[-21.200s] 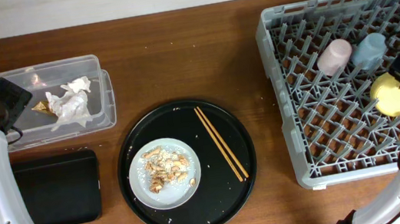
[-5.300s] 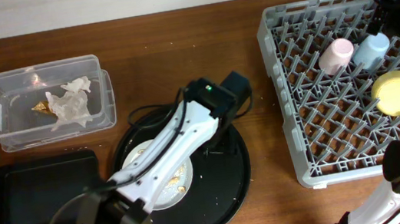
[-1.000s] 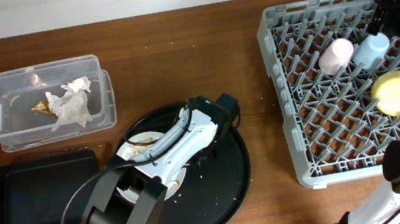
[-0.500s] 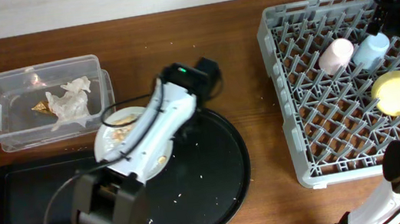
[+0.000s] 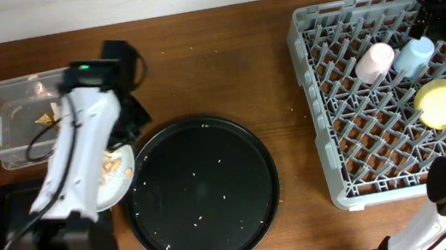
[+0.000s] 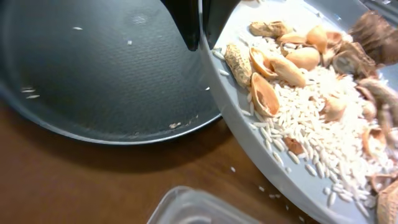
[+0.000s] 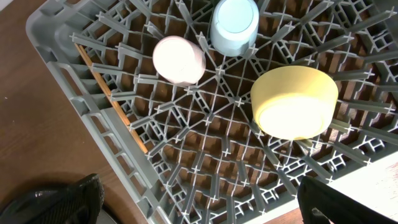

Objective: Sort waste into correct bins and load items into the dishwasher rack
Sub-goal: 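Lift the plate and carry it left over the black rectangular tray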

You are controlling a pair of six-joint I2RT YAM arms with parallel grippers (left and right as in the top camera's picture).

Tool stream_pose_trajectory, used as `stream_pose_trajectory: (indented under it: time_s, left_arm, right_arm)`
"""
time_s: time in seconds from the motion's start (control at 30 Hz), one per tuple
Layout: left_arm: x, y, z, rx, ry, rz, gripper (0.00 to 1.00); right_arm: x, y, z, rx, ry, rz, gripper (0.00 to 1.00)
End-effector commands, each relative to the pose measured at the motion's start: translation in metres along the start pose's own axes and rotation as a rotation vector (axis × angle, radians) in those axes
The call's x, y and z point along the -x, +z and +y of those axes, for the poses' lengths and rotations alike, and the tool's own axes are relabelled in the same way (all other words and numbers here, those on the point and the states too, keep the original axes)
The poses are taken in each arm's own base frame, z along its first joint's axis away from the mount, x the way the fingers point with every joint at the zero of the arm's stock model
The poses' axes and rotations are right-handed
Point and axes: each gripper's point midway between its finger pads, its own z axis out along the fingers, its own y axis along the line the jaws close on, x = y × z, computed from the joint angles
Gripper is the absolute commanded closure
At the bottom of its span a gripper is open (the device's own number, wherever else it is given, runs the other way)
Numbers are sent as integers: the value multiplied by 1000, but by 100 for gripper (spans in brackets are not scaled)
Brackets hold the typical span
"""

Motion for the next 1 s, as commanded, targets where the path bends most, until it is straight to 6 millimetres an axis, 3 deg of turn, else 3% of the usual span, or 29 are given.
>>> stream_pose_trajectory:
  time_s: [0.0, 0.37, 0.6, 0.97]
  left_arm:
    - [12, -19, 2, -169, -15, 21, 99]
    - [53, -8, 46, -194, -180, -11, 99]
    - [68, 9, 60, -223, -249, -21, 99]
    - [74, 13, 77, -329, -331, 34, 99]
  right_arm:
    - [1, -1, -4, -16, 7, -7, 2]
    - [1, -1, -4, -16, 8, -7, 2]
    - [1, -1, -4, -16, 7, -7, 2]
    - [1, -1, -4, -16, 7, -7, 2]
